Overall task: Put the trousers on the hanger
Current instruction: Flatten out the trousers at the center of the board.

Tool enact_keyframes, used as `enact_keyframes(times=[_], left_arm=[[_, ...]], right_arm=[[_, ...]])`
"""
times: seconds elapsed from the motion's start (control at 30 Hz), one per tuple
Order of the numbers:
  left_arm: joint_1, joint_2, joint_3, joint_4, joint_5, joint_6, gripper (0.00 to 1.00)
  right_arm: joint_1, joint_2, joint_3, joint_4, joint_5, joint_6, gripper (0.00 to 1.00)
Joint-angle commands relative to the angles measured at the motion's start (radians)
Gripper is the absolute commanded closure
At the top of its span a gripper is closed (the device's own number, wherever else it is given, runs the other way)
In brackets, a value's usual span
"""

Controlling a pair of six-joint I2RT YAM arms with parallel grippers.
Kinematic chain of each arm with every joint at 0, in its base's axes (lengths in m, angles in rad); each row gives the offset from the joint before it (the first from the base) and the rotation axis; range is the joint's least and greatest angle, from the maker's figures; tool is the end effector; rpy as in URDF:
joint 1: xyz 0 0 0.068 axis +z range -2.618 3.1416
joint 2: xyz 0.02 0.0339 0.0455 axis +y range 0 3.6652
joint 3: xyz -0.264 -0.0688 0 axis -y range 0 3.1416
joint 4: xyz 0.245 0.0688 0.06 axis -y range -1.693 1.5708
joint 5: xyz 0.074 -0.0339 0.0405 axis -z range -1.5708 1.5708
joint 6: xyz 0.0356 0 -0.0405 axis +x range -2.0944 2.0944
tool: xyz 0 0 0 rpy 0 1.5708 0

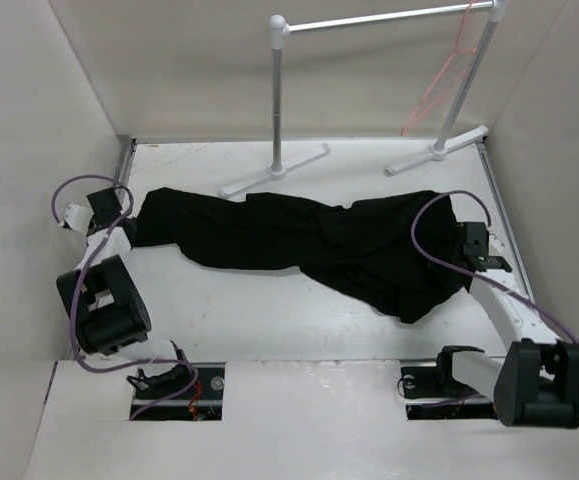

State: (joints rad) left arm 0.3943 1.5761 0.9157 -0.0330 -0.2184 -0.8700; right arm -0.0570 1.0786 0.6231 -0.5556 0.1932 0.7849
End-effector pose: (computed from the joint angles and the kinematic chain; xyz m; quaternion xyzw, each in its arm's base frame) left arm 0.3066 0.1359 0.2051 -0.5691 0.6987 -0.0036 0.4336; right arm 0.1988 -0.0182 0.2000 0.4152 0.8622 0.0112 0.2899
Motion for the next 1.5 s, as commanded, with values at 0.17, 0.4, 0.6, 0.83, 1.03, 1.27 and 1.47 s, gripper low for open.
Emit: enact_keyframes(times=[0.17, 0.4, 0.6, 0.83, 1.03, 1.27, 1.47], left_arm=[[0.039, -0.151, 0.034, -0.122, -0.139, -0.017, 0.97], [-0.015, -0.188, -0.106, -0.027, 0.016, -0.017, 0.45], [-0.025, -0.023, -0.077, 0.041, 0.134, -0.026, 0.36], [-0.045, 0.102, 0.002, 0.084, 0.125, -0.083, 0.86], [0.01, -0.03, 0.037, -0.007, 0.01, -0.072, 0.99], [0.105, -0.241, -0.014, -0.256, -0.148, -0.069, 0.99], [0.17, -0.355, -0.112, -0.361, -0.085, -0.057, 0.54]], right_arm=[[-0.022, 0.031, -0.039, 0.067, -0.041, 0.074, 1.0], [-0.045, -0.215, -0.039, -0.033, 0.045, 0.065, 0.72], [0.096, -0.307, -0.043, -0.107, 0.034, 0.06, 0.25], [0.145, -0.109, -0.12, 0.018, -0.084, 0.143, 0.32], [0.078, -0.144, -0.065, -0.053, 0.026, 0.128, 0.97], [0.068, -0.446, -0.025, -0.349, 0.077, 0.235, 1.0], [0.134, -0.476, -0.014, -0.342, 0.049, 0.191, 0.35]])
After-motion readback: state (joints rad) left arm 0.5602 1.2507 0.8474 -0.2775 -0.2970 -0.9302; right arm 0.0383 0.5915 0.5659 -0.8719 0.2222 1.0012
